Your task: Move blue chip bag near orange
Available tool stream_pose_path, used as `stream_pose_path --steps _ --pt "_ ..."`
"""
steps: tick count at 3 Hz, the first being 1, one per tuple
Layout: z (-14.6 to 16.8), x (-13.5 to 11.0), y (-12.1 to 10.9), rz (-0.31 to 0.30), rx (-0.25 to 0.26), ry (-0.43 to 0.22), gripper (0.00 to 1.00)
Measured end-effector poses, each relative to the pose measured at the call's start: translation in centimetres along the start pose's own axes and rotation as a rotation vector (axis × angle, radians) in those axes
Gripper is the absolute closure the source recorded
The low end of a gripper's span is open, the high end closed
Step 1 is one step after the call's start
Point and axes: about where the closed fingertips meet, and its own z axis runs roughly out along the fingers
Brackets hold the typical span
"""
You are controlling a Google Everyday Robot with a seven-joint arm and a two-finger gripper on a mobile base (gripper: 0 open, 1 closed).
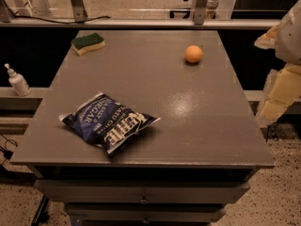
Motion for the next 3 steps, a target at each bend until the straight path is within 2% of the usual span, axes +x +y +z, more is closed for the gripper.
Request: stream_pose_path --steps 1,2,3 --pt "2.0 -1.7 0.1 -0.016 -0.021 -0.076 0.0" --pt "3.5 -4.4 0.3 0.003 -0.039 -0.2 0.0" --pt "4.8 -8.1 1.5 0.013 -0.06 -0.346 0.0"
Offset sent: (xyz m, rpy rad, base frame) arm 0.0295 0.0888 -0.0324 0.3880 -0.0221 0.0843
